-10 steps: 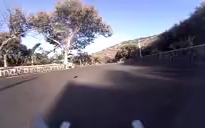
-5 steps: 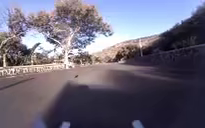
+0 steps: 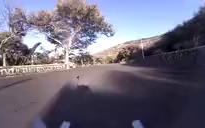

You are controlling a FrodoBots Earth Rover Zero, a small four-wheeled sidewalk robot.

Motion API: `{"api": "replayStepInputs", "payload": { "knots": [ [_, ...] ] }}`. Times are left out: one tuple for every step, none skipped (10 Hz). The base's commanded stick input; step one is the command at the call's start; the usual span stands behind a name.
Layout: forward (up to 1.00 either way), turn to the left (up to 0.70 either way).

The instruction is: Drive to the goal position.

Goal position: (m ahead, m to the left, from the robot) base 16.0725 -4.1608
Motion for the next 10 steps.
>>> {"api": "replayStepInputs", "payload": {
  "knots": [
    [0.50, -0.48],
    [0.50, -0.24],
    [0.50, -0.43],
    [0.50, -0.37],
    [0.50, -0.20],
    [0.50, -0.49],
    [0.50, -0.27],
    [0.50, -0.18],
    [0.50, -0.41],
    [0.50, -0.30]
  ]
}}
